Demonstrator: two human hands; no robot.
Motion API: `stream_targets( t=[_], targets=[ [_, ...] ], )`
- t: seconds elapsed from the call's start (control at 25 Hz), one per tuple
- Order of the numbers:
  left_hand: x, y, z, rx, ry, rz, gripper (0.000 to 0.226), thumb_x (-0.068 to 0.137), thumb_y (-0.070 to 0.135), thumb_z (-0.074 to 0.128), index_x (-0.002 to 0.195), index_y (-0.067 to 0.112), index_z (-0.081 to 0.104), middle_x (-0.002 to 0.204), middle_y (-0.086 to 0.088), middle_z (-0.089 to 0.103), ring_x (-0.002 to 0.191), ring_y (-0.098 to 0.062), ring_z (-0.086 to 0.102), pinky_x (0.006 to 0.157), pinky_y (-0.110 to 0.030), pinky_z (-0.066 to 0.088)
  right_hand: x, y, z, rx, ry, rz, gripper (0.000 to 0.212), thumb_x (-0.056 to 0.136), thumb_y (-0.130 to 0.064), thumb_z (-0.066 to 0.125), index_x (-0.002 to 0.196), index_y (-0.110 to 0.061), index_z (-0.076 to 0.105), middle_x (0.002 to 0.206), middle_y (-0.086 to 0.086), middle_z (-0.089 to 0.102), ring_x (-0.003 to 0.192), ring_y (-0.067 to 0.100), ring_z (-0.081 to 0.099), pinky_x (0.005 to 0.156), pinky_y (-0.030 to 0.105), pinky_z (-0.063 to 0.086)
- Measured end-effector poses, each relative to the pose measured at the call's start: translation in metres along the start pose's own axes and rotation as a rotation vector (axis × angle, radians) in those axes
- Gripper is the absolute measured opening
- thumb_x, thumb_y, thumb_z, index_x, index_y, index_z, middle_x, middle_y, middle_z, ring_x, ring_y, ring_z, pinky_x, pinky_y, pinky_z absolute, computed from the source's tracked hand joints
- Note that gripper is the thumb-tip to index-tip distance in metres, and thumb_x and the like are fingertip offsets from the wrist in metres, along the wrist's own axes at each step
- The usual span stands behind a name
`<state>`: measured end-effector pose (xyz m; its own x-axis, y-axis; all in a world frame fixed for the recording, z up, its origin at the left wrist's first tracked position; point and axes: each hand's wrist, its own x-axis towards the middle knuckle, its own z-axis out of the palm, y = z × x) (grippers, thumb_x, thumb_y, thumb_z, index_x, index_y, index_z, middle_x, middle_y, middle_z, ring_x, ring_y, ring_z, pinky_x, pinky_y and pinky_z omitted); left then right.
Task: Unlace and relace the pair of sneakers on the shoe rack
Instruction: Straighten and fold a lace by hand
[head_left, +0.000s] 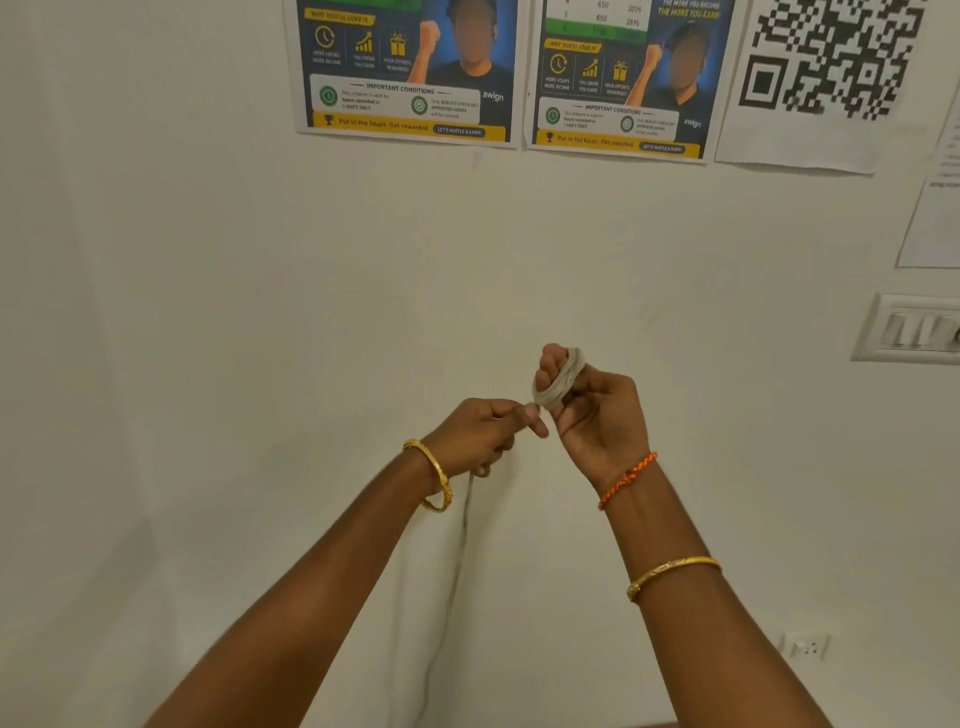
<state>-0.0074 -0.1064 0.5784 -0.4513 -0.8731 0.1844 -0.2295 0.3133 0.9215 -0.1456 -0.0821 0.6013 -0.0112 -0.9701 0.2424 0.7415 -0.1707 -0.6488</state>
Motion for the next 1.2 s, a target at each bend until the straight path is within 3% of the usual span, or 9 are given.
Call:
stream_targets(
  t=[0.12, 0.24, 0.4, 0.52, 0.6, 0.68, 0.84, 1.04, 1.2],
  targets=[
    [-0.004, 0.009, 0.002, 0.304, -0.003, 0.138, 0.032, 0.096, 0.034, 0.047, 0.094, 0.012, 0.071, 0.051, 0.014, 0.048, 0.047, 0.001, 0.044, 0.052, -0.010, 0.034, 0.010, 0.005, -0.002, -0.072, 0.080, -0.089, 0.031, 0.092, 0.005, 0.030, 0.100, 0.008, 0.060, 0.099, 0.015, 0.067, 0.085, 0.018, 0.069, 0.073, 0.021, 0.057],
    [-0.003, 0.018, -0.006, 0.499, 0.011, 0.198, 0.030, 0.095, 0.035, 0.049, 0.089, 0.017, 0.072, 0.083, 0.009, 0.068, 0.075, -0.005, 0.059, 0.073, -0.020, 0.044, 0.016, 0.013, -0.007, -0.281, 0.131, -0.181, 0.029, 0.090, 0.012, 0.034, 0.108, 0.009, 0.058, 0.099, 0.017, 0.067, 0.087, 0.021, 0.070, 0.076, 0.026, 0.057],
    [0.005, 0.030, -0.020, 0.497, 0.142, 0.272, 0.032, 0.090, 0.037, 0.058, 0.079, 0.010, 0.070, 0.065, 0.008, 0.057, 0.052, -0.001, 0.047, 0.053, -0.012, 0.035, 0.012, 0.024, -0.016, -0.797, 0.137, -0.256, 0.022, 0.091, 0.007, 0.042, 0.095, 0.003, 0.063, 0.075, 0.010, 0.067, 0.064, 0.014, 0.065, 0.065, 0.027, 0.054],
    [0.016, 0.035, -0.031, 0.451, 0.261, 0.308, 0.029, 0.084, 0.041, 0.064, 0.076, 0.014, 0.071, 0.065, -0.005, 0.061, 0.055, -0.007, 0.044, 0.050, -0.011, 0.034, 0.002, 0.025, -0.016, -0.949, 0.043, -0.174, 0.031, 0.090, 0.009, 0.035, 0.084, 0.004, 0.065, 0.057, 0.006, 0.059, 0.048, 0.013, 0.055, 0.051, 0.022, 0.046],
    [0.021, 0.029, -0.033, 0.312, 0.275, 0.256, 0.025, 0.084, 0.042, 0.064, 0.076, 0.019, 0.070, 0.061, 0.000, 0.060, 0.054, -0.006, 0.046, 0.052, -0.015, 0.037, -0.004, 0.018, -0.010, -0.927, -0.027, -0.112, 0.037, 0.082, 0.014, 0.031, 0.079, 0.002, 0.065, 0.051, 0.004, 0.054, 0.046, 0.013, 0.047, 0.047, 0.022, 0.040],
    [0.020, 0.019, -0.029, 0.097, 0.227, 0.137, 0.026, 0.088, 0.041, 0.060, 0.072, 0.021, 0.066, 0.051, 0.007, 0.045, 0.048, -0.005, 0.038, 0.048, -0.017, 0.034, -0.009, 0.011, -0.002, -0.839, -0.081, -0.083, 0.041, 0.077, 0.016, 0.029, 0.076, -0.001, 0.065, 0.051, 0.004, 0.051, 0.047, 0.014, 0.044, 0.047, 0.021, 0.039],
    [0.009, -0.010, -0.011, -0.151, 0.067, -0.045, 0.030, 0.097, 0.031, 0.048, 0.074, 0.019, 0.062, 0.059, 0.003, 0.031, 0.046, -0.007, 0.028, 0.043, -0.018, 0.027, -0.012, 0.006, 0.013, -0.599, -0.057, -0.122, 0.038, 0.077, 0.017, 0.032, 0.079, -0.001, 0.065, 0.059, 0.007, 0.055, 0.063, 0.022, 0.054, 0.065, 0.030, 0.052],
    [-0.015, -0.014, 0.002, 0.092, -0.155, -0.024, 0.033, 0.096, 0.042, 0.043, 0.087, 0.020, 0.067, 0.056, 0.002, 0.028, 0.044, -0.008, 0.023, 0.042, -0.018, 0.026, 0.000, 0.005, 0.015, -0.307, -0.013, -0.175, 0.032, 0.089, 0.006, 0.027, 0.098, 0.003, 0.058, 0.090, 0.015, 0.069, 0.084, 0.024, 0.069, 0.082, 0.031, 0.057],
    [-0.018, 0.006, -0.009, 0.294, -0.077, 0.112, 0.033, 0.096, 0.036, 0.046, 0.090, 0.012, 0.068, 0.053, 0.010, 0.042, 0.040, -0.002, 0.042, 0.045, -0.012, 0.033, 0.011, 0.017, 0.001, -0.601, 0.055, -0.277, 0.025, 0.095, 0.005, 0.034, 0.110, 0.001, 0.054, 0.101, 0.012, 0.066, 0.094, 0.022, 0.067, 0.087, 0.027, 0.054]
  ],
)
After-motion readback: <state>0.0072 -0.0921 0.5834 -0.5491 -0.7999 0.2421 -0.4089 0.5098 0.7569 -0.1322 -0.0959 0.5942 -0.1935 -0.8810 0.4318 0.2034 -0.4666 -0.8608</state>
